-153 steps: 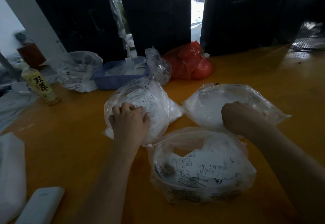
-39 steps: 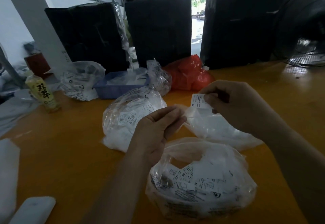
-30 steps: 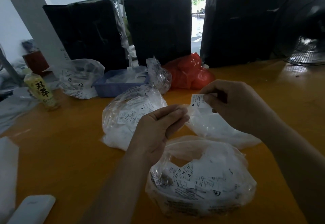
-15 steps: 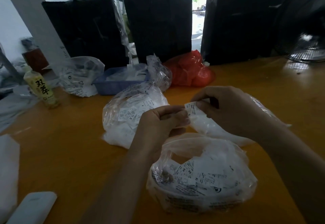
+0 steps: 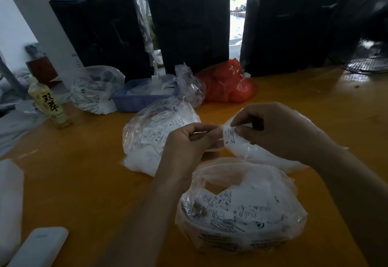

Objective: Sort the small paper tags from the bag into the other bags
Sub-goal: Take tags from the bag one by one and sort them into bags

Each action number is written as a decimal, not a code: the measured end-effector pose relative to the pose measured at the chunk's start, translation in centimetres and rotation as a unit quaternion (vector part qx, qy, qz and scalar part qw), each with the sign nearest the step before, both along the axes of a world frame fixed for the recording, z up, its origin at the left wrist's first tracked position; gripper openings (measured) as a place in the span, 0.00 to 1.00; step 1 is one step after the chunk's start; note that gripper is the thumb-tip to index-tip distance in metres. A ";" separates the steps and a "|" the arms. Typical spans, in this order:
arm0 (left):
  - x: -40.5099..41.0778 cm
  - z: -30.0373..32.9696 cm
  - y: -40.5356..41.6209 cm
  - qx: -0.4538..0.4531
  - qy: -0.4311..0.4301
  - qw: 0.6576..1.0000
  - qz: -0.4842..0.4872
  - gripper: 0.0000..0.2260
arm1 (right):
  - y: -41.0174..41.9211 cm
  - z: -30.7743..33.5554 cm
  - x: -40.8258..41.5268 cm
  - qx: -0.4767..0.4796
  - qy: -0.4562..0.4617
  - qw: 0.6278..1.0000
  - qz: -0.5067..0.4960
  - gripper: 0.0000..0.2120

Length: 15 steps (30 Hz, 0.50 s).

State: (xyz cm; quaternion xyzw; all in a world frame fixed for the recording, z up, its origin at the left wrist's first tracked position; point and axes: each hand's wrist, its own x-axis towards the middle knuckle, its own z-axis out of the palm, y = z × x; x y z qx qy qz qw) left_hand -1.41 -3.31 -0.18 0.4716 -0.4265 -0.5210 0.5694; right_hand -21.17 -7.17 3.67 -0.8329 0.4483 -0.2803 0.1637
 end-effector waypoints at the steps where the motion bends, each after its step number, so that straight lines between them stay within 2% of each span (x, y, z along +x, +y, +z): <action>1: 0.0 0.1 0.0 -0.005 0.002 1.000 0.000 0.15 | 0.0 0.0 -0.1 -0.006 -0.003 1.000 -0.007 0.04; 4: 0.0 0.3 0.1 -0.013 0.007 1.000 -0.001 0.22 | -0.1 0.0 -0.2 -0.012 -0.006 1.000 -0.017 0.04; 6: -0.1 0.2 0.0 -0.010 0.004 1.000 -0.004 0.19 | -0.1 0.0 -0.1 -0.010 0.005 1.000 -0.010 0.05; 10: -0.1 -0.1 0.1 -0.010 -0.022 1.000 -0.006 0.08 | 0.0 0.1 0.1 -0.006 0.021 1.000 -0.009 0.05; 15: -0.2 -0.1 0.2 -0.029 -0.047 0.998 -0.003 0.07 | 0.4 -0.2 0.5 -0.008 -0.023 1.000 -0.013 0.08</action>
